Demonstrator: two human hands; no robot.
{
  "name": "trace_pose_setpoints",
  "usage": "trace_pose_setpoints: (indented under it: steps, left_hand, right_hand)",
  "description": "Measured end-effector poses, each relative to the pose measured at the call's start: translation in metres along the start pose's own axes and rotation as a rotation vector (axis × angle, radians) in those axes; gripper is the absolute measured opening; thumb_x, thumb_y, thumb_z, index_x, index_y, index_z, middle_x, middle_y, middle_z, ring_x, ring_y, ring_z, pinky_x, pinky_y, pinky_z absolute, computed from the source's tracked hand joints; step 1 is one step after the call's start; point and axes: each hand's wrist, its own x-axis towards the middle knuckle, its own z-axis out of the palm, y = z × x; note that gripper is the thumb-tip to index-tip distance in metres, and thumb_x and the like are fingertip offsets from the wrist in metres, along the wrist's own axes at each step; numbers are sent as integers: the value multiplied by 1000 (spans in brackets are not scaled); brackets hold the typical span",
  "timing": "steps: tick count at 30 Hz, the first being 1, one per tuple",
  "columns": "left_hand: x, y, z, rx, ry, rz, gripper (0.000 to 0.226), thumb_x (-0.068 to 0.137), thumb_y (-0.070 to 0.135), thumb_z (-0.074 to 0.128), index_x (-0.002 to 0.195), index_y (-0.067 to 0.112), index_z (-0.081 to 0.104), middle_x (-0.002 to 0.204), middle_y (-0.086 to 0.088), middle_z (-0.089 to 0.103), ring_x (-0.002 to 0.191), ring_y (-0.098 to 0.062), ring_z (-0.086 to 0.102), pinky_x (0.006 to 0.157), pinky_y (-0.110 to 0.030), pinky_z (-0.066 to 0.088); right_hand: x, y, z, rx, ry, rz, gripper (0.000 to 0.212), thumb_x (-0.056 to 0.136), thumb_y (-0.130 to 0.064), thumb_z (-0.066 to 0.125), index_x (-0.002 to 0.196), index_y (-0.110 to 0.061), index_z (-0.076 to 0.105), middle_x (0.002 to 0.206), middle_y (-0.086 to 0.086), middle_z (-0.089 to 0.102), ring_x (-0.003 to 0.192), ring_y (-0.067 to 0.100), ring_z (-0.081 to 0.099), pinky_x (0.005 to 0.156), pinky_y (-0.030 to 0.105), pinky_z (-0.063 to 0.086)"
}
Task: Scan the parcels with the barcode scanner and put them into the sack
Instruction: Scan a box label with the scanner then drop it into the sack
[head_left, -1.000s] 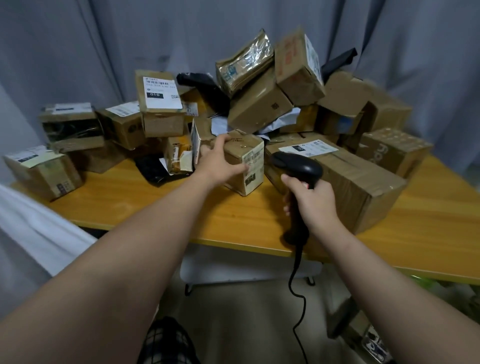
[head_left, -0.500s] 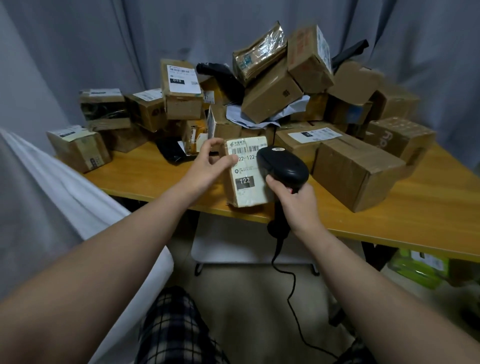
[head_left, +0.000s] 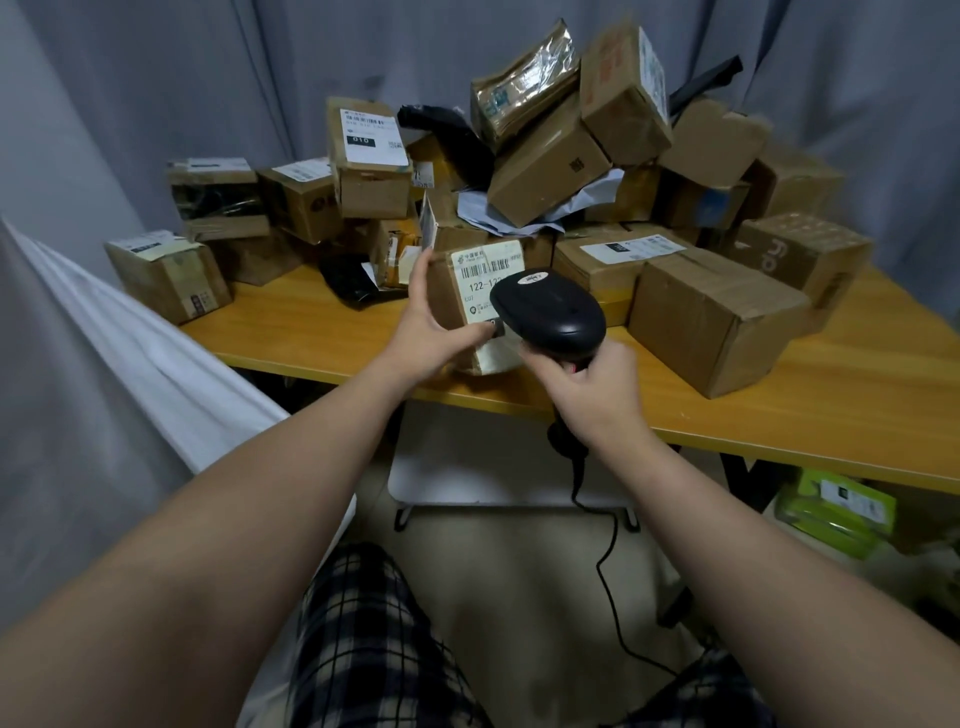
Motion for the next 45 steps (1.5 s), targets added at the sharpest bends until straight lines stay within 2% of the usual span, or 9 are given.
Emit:
trace_pose_setpoints:
  steps: [2, 8, 13, 16, 21, 25, 30, 36, 45]
  left_hand:
    - [0, 0, -1, 16, -2, 1, 109, 74, 14, 82, 148, 39, 6, 147, -3, 36, 132, -18, 37, 99, -32, 46]
    - [-2, 2, -2, 27, -3, -11, 109, 77, 12, 78, 150, 35, 1, 148, -2, 32, 125, -11, 32, 102, -34, 41]
    - [-2, 4, -2, 34, -6, -14, 107, 78, 12, 78, 150, 36, 2, 149, -2, 32, 123, -10, 32, 95, -29, 40]
    - [-2, 4, -2, 23, -3, -23, 106, 79, 12, 77, 150, 36, 2, 144, 2, 36, 121, -9, 32, 93, -27, 39]
    - [-5, 6, -1, 15, 9, -24, 103, 81, 10, 74, 150, 34, 2, 138, 6, 36, 120, -7, 30, 93, -25, 38]
    - [-7, 7, 0, 12, 10, -25, 103, 82, 10, 73, 152, 32, 1, 138, 6, 35, 118, -5, 29, 84, -16, 39]
    - [-7, 7, 0, 7, 17, -35, 103, 83, 10, 72, 152, 32, -2, 145, 1, 36, 118, -4, 30, 81, -10, 40]
    - [-5, 5, -1, -7, 9, -48, 105, 83, 12, 73, 152, 32, -4, 136, 4, 39, 118, -6, 31, 92, -25, 37]
    - [-1, -4, -1, -3, 17, -30, 106, 82, 13, 74, 152, 32, -3, 131, 10, 38, 120, -5, 31, 94, -24, 39]
  right_hand:
    - [-3, 0, -2, -11, 4, 7, 44, 73, -53, 68, 89, -12, 71, 72, -3, 69, 73, 9, 65, 63, 26, 50]
    - [-10, 5, -6, 5, 10, 37, 10, 84, -24, 74, 86, -14, 71, 77, 10, 71, 77, 11, 66, 72, 41, 54]
    - [-19, 6, -1, 77, 14, 39, 40, 78, -40, 69, 89, -1, 69, 82, 20, 70, 84, 24, 68, 77, 51, 55]
    - [-23, 8, 1, 110, 25, 8, 39, 79, -34, 69, 88, 4, 66, 82, 24, 69, 83, 27, 67, 76, 55, 54]
    - [-26, 13, 3, 129, 31, 4, 34, 81, -29, 70, 89, 4, 66, 83, 25, 68, 83, 28, 67, 77, 53, 55]
    - [-28, 14, 3, 150, 44, -47, 15, 80, -27, 71, 93, -19, 66, 89, 12, 72, 85, 7, 67, 78, 37, 57]
    - [-33, 20, 5, 160, 29, -24, 29, 78, -39, 69, 98, -19, 67, 91, 5, 73, 92, 10, 69, 78, 31, 57]
    - [-36, 19, 4, 194, 47, -73, 19, 78, -37, 69, 96, -33, 64, 90, -7, 71, 91, 8, 69, 78, 29, 56]
    - [-38, 21, 3, 165, 47, -94, 17, 78, -39, 68, 94, -38, 62, 89, -12, 69, 90, 4, 68, 78, 29, 56]
